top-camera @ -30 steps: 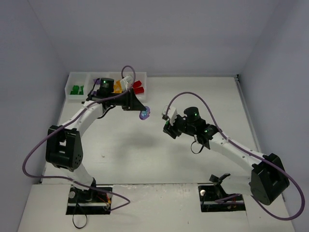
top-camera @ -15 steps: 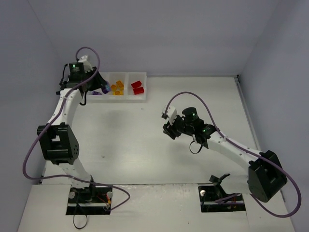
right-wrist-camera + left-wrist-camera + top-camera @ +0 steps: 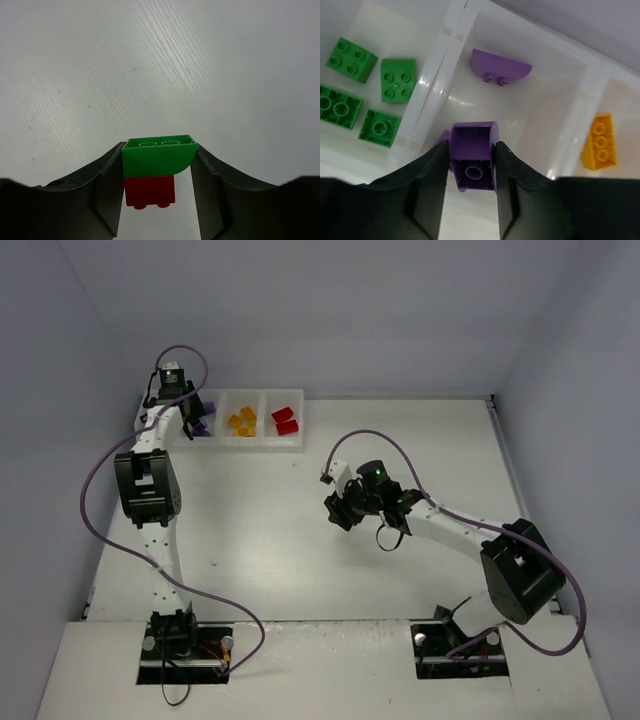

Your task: Sort the legos into containers by color

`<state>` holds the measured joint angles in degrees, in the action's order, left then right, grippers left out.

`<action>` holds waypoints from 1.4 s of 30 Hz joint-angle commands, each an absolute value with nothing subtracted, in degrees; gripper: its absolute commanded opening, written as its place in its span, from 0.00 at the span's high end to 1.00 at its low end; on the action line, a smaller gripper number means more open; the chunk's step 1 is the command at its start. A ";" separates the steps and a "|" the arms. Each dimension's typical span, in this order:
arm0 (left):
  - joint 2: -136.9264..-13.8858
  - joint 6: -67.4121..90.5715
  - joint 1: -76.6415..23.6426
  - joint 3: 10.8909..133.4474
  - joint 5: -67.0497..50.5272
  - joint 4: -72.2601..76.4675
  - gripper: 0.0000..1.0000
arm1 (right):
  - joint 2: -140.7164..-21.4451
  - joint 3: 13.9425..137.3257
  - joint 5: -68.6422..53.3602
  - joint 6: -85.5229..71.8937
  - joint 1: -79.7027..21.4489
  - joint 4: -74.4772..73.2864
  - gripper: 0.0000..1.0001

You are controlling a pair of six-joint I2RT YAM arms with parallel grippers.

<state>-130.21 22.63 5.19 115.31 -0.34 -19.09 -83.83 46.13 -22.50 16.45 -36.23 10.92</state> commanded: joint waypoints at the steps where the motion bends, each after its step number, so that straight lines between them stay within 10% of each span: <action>1: -128.40 21.88 4.83 120.93 1.50 -15.12 0.56 | -86.13 50.09 -23.20 15.29 -37.35 13.19 0.94; 8: -123.50 19.69 4.04 116.90 -1.84 -11.69 0.19 | -95.96 54.58 -23.47 16.61 -39.81 10.99 0.93; 14: -113.04 18.98 3.08 107.06 -3.16 -12.65 0.18 | -102.03 58.35 -22.42 16.79 -41.48 9.23 0.85; 28: -85.00 23.11 -8.34 78.06 -8.08 -23.64 0.18 | -101.00 58.54 -17.14 16.88 -42.19 7.30 0.33; 42: -74.79 24.26 -13.97 62.84 -13.53 -23.47 0.18 | -95.44 52.21 -18.54 18.19 -42.10 7.21 0.41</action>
